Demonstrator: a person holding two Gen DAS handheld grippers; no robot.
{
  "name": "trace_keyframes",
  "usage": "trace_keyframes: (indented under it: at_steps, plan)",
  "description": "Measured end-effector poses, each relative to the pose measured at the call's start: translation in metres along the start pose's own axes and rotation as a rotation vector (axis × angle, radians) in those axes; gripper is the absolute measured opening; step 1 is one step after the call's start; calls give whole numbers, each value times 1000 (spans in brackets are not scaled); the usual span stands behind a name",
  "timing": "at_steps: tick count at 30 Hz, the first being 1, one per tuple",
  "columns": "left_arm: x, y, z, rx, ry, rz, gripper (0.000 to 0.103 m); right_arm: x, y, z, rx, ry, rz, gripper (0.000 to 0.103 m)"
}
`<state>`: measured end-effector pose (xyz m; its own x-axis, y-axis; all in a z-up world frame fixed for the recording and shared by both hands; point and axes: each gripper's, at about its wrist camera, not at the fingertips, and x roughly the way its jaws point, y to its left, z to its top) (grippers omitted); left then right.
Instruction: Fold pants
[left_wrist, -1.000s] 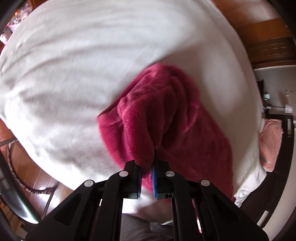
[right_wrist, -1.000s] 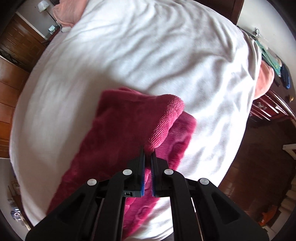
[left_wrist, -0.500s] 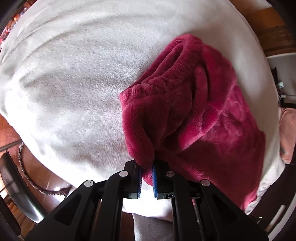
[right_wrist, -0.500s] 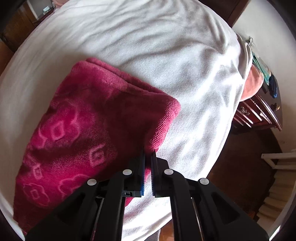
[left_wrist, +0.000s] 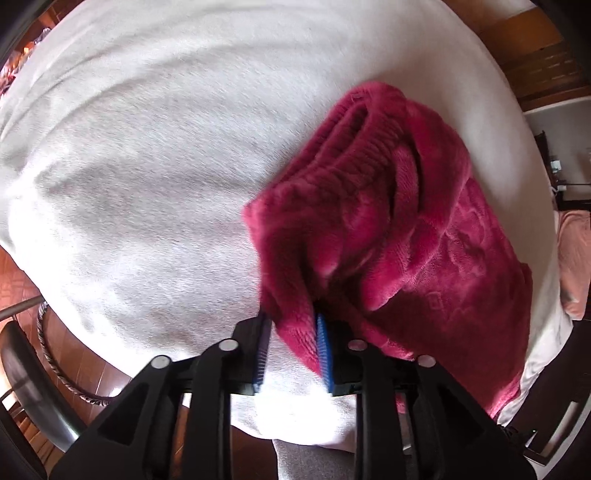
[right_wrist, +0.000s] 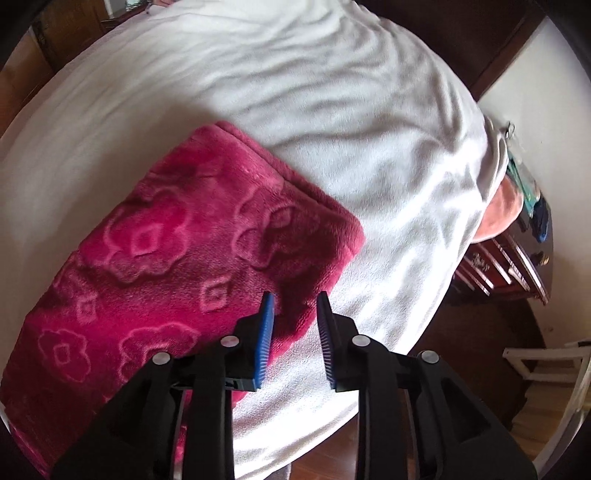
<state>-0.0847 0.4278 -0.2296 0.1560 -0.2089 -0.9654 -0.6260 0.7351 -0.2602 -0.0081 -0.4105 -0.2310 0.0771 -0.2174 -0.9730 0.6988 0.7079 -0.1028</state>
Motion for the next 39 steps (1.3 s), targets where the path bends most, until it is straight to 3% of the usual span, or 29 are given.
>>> trace_keyframes:
  at_steps: [4, 8, 17, 20, 22, 28, 33, 39]
  plan:
    - [-19, 23, 7, -31, -46, 2, 31, -22, 19, 0, -76, -55, -13, 40]
    - [-38, 25, 19, -51, -106, -28, 31, -41, 54, -2, -132, -92, 35, 40]
    - [-25, -58, 50, 64, -142, -127, 31, -87, 237, -49, -501, -83, 365, 40]
    - [-13, -77, 58, 98, -133, -120, 31, -102, 307, -79, -675, -75, 471, 40]
    - [-1, -88, 64, 141, -124, -69, 31, -111, 349, -99, -779, -64, 535, 40]
    - [31, -96, 78, 134, -87, -55, 29, -119, 444, -147, -999, -13, 633, 40]
    - [33, -94, 87, 119, -83, -73, 24, -104, 479, -169, -1071, 60, 653, 40]
    - [30, -94, 94, 120, -74, -83, 19, -92, 500, -191, -1103, 164, 685, 29]
